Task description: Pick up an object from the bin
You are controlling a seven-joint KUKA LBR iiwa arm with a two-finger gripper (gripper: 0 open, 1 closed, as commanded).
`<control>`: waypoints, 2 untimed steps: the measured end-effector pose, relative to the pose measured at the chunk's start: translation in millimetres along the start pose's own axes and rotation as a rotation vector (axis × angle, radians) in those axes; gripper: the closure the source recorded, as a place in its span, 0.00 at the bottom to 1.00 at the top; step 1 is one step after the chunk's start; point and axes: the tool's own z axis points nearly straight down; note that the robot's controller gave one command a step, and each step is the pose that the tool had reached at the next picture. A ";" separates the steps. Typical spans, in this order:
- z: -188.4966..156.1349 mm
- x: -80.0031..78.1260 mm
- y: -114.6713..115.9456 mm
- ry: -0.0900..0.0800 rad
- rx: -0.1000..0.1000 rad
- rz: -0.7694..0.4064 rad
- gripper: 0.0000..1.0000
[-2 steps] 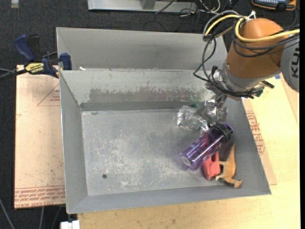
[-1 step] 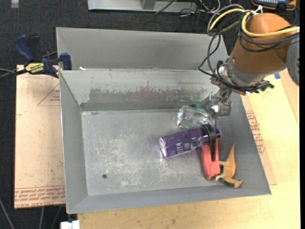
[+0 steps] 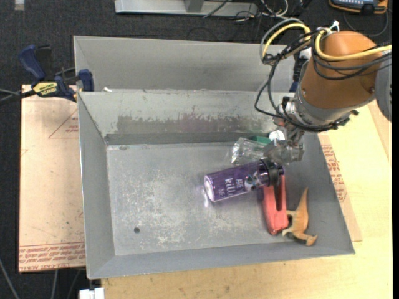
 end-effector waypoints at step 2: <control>-13.0 -14.5 41.2 0.000 0.009 -0.118 1.00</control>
Offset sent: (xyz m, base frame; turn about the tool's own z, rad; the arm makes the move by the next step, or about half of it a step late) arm -0.0398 0.0367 -0.0023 -0.0929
